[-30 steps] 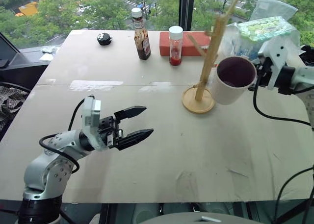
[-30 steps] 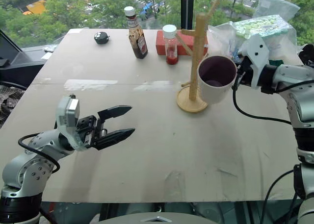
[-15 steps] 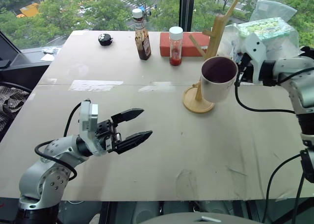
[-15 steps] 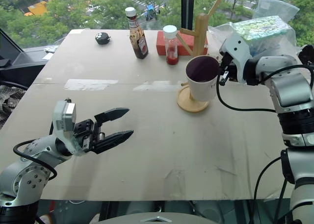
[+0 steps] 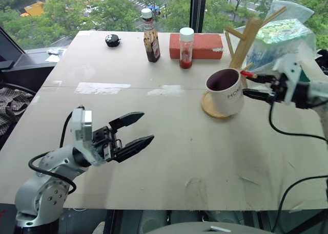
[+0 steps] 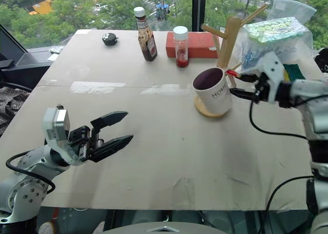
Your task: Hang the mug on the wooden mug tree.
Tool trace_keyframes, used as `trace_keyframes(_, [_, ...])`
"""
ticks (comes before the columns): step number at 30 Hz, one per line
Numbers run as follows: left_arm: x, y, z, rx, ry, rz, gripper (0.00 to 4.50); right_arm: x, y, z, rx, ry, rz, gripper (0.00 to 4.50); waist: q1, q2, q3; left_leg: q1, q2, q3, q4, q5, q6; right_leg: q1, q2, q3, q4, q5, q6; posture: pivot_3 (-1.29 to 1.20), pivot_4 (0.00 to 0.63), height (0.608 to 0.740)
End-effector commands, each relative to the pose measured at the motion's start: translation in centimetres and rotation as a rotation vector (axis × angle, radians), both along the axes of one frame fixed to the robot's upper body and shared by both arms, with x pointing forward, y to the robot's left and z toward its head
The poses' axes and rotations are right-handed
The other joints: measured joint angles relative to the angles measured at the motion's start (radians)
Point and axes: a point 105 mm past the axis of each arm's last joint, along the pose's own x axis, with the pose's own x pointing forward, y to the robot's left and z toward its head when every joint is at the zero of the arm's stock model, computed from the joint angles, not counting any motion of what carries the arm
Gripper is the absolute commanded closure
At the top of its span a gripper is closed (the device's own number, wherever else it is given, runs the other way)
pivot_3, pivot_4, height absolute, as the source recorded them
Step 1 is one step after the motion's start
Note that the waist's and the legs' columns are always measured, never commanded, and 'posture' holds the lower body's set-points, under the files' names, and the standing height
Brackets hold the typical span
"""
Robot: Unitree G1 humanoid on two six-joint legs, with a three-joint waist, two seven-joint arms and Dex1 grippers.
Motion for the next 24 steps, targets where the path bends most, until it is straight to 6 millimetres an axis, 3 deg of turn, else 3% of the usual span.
trace_keyframes(1, [-0.5, 0.2, 1.4, 0.004, -0.062, 0.019, 0.00, -1.3, -0.4, 2.3, 0.057, -0.095, -0.012, 1.90, -0.007, 0.000, 0.000, 0.001, 0.000, 0.000, 0.000, 0.000, 0.000, 0.000, 0.000, 0.001, 0.001, 0.000, 0.000, 0.00, 0.150, 0.740])
trace_keyframes(6, [-0.4, 0.8, 0.6, 0.055, -0.051, 0.062, 0.00, -2.1, -1.4, 2.2, 0.107, -0.087, -0.063, 1.90, -0.005, 0.000, 0.000, 0.003, 0.000, 0.000, 0.000, 0.000, 0.000, 0.001, 0.003, 0.003, 0.002, 0.000, -0.001, 0.00, 0.150, 0.740])
trace_keyframes(12, [0.2, 1.1, -0.1, 0.073, -0.024, 0.079, 0.00, -3.6, -3.7, 0.5, 0.106, -0.026, -0.153, 1.90, 0.008, -0.001, 0.000, 0.001, -0.001, 0.000, 0.000, 0.000, 0.000, 0.001, 0.003, 0.001, 0.000, 0.000, 0.000, 0.00, 0.150, 0.740])
trace_keyframes(19, [0.2, 2.8, -3.6, 0.140, 0.077, 0.132, 0.00, -7.5, -7.5, -6.3, 0.057, 0.135, -0.322, 1.90, 0.009, -0.001, 0.000, 0.002, -0.001, 0.000, -0.001, 0.000, 0.000, 0.001, 0.006, 0.002, -0.001, 0.000, 0.000, 0.00, 0.150, 0.740])
trace_keyframes(24, [0.5, 3.6, -5.0, 0.171, 0.111, 0.158, 0.00, -9.4, -8.6, -9.0, 0.035, 0.180, -0.390, 1.90, -0.002, -0.001, 0.000, 0.004, -0.001, 0.000, -0.001, 0.000, 0.000, 0.002, 0.007, 0.003, 0.001, 0.000, 0.000, 0.00, 0.150, 0.740])
